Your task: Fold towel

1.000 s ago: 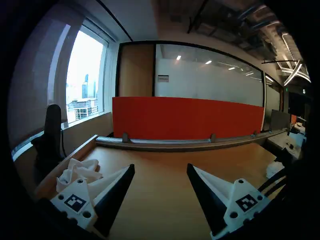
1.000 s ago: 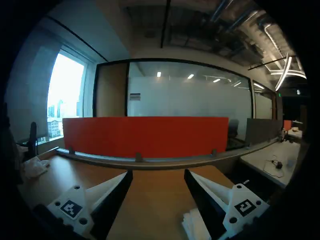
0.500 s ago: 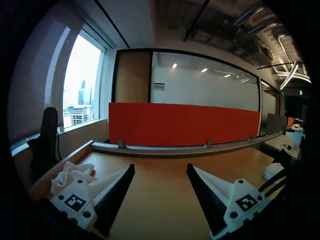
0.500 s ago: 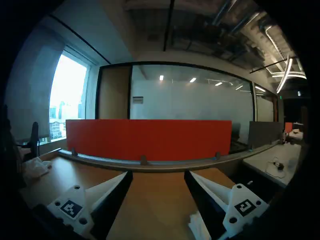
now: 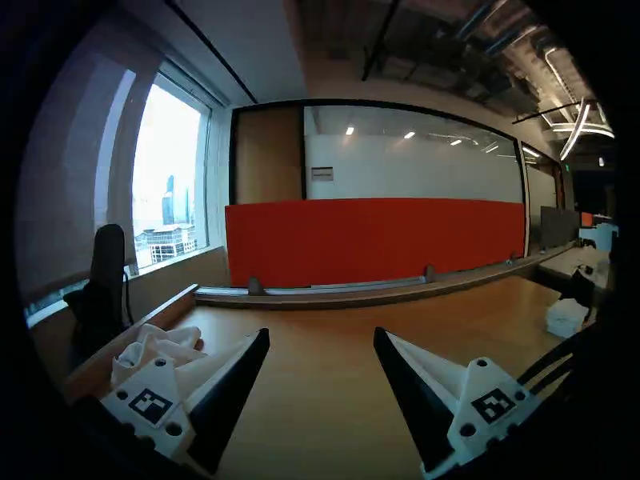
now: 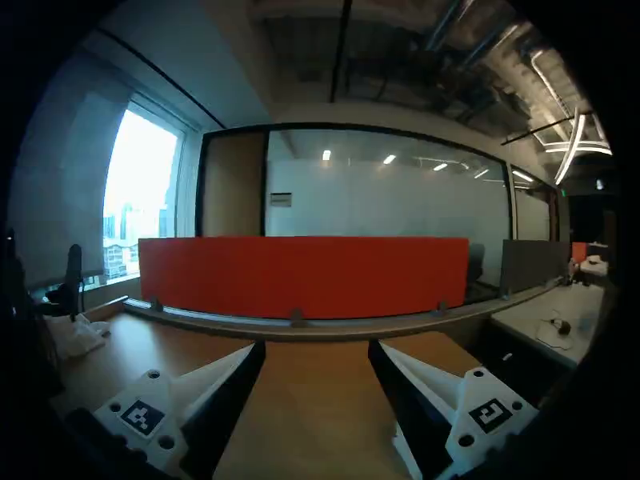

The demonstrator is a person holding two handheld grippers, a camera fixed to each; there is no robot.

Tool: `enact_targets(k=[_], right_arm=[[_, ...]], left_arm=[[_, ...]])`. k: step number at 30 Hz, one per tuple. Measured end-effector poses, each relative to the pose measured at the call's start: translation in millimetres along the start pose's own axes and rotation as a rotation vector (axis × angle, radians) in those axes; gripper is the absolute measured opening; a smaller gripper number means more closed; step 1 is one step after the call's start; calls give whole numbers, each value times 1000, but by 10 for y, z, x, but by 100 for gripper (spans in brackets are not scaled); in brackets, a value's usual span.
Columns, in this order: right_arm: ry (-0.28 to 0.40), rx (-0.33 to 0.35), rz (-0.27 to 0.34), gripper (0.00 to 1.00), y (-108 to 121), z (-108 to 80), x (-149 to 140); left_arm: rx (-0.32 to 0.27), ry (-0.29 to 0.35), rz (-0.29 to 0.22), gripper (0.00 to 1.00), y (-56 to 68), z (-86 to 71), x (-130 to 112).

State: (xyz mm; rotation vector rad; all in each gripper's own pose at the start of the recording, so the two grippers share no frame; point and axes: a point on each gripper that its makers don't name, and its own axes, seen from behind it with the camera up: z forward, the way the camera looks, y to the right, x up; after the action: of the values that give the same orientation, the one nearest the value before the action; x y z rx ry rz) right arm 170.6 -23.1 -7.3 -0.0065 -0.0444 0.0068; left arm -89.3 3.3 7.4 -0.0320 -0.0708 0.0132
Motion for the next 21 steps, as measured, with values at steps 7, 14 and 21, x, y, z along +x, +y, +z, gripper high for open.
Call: enact_targets(k=[7,14,21], right_arm=[[-1,17,11,99,-133,15,-25],[-10,30,6,99,-238,37,-55],[-4,33,11,99,-308,57,-80]], left_arm=[[16,21,10,97,-1,-44,-182],[30,35,-22,97,-32,-72,-386],[36,55,-48,97,-48,-49,-562]])
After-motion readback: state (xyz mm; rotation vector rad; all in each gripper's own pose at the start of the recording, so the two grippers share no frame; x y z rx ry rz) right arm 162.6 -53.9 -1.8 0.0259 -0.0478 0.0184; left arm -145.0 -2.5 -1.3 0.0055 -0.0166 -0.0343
